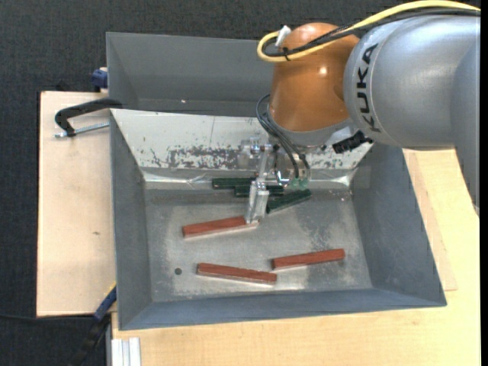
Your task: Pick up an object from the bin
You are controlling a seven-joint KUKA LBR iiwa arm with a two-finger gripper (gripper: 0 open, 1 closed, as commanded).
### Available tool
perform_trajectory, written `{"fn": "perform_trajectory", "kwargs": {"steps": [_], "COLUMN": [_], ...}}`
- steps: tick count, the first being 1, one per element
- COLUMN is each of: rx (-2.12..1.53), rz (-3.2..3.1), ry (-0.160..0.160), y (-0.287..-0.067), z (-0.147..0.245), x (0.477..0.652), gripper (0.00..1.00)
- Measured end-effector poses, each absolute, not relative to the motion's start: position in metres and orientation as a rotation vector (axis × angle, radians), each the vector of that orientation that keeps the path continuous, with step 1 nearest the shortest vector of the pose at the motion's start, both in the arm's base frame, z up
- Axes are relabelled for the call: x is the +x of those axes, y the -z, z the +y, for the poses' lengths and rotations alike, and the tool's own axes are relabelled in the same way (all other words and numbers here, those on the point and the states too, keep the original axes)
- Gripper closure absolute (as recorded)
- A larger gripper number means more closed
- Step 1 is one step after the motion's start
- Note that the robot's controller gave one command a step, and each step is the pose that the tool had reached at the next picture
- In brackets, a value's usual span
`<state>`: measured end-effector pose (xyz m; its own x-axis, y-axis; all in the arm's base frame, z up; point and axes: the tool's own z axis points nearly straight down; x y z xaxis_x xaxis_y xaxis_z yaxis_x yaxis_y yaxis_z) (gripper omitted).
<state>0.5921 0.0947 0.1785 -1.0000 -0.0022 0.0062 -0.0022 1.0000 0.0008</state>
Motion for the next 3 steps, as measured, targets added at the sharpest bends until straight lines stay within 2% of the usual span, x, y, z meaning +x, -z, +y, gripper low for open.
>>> {"fn": "perform_trajectory", "kwargs": {"steps": [1,2,3], "rx": [0.0,0.088,0.09], "rz": [-3.144,-3.148,-3.141], "ry": [0.003,0.003,0.003], "y": [-0.184,-0.129,-0.072], "z": [0.094,0.093,0.092], "x": [0.594,0.584,0.578], "gripper": [0.0,0.0,1.0]}}
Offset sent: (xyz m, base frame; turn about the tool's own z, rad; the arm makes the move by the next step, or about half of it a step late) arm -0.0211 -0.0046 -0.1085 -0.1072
